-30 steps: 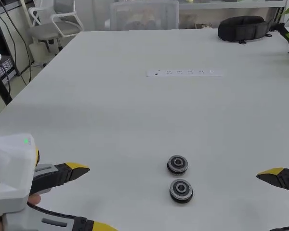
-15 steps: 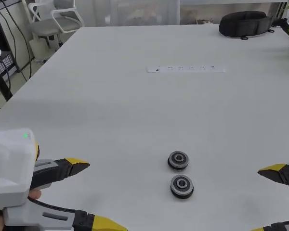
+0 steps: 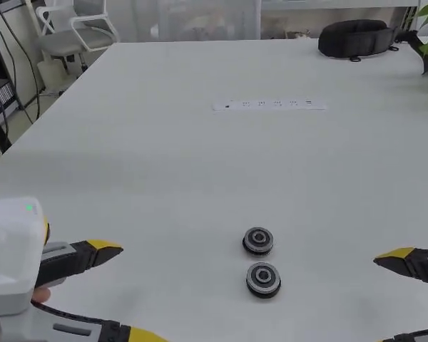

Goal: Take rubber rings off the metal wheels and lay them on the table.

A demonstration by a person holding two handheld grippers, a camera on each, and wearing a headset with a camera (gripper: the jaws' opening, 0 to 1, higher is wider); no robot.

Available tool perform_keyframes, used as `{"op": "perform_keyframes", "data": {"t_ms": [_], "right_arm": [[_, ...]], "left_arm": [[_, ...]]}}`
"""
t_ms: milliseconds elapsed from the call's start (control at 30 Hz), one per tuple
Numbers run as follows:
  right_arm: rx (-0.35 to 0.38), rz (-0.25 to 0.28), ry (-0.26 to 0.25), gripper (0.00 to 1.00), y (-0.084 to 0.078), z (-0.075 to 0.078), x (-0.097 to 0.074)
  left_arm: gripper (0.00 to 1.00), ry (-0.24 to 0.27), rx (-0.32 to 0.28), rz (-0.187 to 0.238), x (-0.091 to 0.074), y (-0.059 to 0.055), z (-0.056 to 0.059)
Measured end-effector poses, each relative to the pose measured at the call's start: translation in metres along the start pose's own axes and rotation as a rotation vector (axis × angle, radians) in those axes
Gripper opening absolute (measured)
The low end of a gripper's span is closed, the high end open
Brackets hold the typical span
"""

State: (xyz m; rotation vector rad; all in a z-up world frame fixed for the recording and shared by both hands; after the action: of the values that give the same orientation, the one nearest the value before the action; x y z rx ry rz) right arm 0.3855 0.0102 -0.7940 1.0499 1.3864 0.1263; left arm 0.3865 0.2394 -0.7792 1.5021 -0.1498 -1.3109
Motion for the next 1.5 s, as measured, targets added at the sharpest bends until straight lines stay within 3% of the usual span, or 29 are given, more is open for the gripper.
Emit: {"op": "perform_keyframes", "data": {"t_ms": [900,1367,1500], "right_arm": [[0.013,-0.006,0.012,0.95,-0.0028,-0.0008,0.0008],[0.024,0.010,0.019,0.95,-0.0008,-0.0009,0.0005],[0.033,0.036,0.029,0.94,0.0034,-0.0022,-0.0009]], "left_arm": [[0.95,-0.013,0.020,-0.035,0.0027,-0.0047,0.0038],[0.94,-0.015,0.019,-0.034,0.0026,-0.0049,0.0036],[0.94,-0.016,0.016,-0.029,0.0023,-0.0043,0.0036]]}}
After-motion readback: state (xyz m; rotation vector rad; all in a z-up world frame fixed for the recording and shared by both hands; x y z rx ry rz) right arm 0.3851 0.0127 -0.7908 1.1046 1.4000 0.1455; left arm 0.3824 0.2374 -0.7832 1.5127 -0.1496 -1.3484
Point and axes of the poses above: the centre of the closed fingertips' face, and the gripper's own axes: x roughly forward along the fingers, z roughly to its right, y roughly out of its top, the point moved 2 cm from there along -x, roughly backward along the fingers, and after that the axes turned 5 degrees about -z, right-handed, at the moved point
